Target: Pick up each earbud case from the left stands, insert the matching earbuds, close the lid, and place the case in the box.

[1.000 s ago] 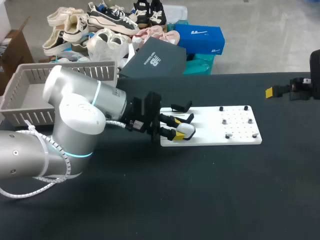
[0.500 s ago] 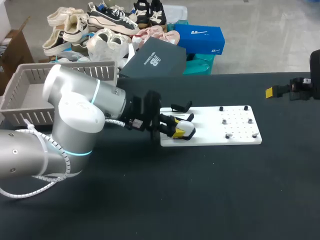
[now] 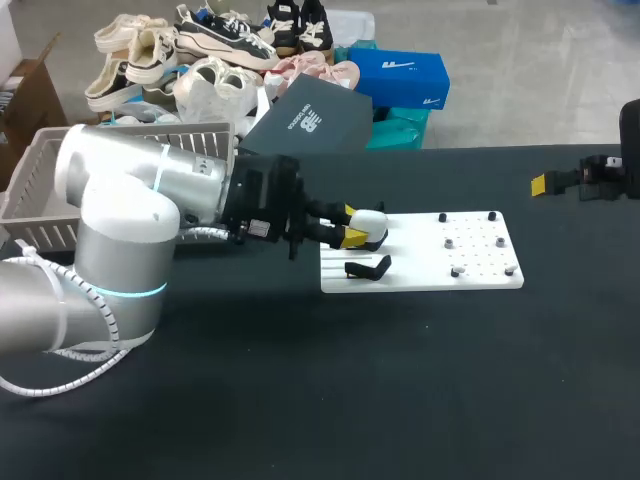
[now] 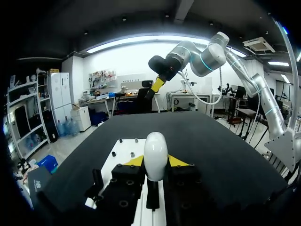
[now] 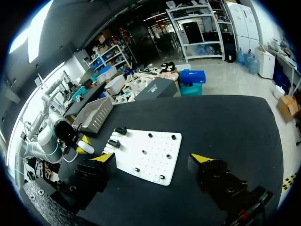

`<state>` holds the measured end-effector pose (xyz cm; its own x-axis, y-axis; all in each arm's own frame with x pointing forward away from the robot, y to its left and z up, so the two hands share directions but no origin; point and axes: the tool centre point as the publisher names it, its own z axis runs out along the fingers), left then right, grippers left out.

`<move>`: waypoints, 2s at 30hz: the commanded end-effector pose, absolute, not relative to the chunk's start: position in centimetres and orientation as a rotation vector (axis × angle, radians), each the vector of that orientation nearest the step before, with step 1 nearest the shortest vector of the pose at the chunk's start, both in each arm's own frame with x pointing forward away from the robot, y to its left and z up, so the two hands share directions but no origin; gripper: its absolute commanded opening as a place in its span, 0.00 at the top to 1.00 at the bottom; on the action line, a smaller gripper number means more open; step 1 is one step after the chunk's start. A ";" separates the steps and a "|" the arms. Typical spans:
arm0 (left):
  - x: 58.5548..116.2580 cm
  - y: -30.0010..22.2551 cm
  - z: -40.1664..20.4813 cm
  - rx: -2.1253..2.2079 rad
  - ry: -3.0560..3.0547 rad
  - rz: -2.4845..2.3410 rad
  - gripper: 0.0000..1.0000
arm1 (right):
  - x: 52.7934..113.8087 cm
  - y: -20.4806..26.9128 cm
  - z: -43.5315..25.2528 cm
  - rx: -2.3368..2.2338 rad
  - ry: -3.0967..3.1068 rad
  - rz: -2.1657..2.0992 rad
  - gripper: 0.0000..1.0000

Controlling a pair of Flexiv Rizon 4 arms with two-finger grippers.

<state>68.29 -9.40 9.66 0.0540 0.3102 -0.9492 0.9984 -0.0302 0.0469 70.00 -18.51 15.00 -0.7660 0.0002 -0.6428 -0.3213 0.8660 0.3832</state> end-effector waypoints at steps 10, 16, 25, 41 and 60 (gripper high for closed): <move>65.8 -10.7 12.8 1.410 1.311 -1.023 1.00 | 70.0 -18.5 15.0 -0.231 2.374 0.636 0.00; 65.7 -10.6 14.2 1.402 1.295 -1.007 1.00 | 70.0 -18.5 15.0 -0.231 2.374 0.636 0.00; 65.7 -10.6 14.2 1.402 1.295 -1.007 1.00 | 70.0 -18.5 15.0 -0.231 2.374 0.636 0.00; 65.4 -10.1 13.7 1.391 1.312 -1.015 1.00 | 70.0 -18.5 15.0 -0.231 2.374 0.636 0.00; 66.3 -13.5 11.4 1.345 1.244 -1.180 1.00 | 69.3 -18.0 15.1 -0.275 2.369 0.621 0.00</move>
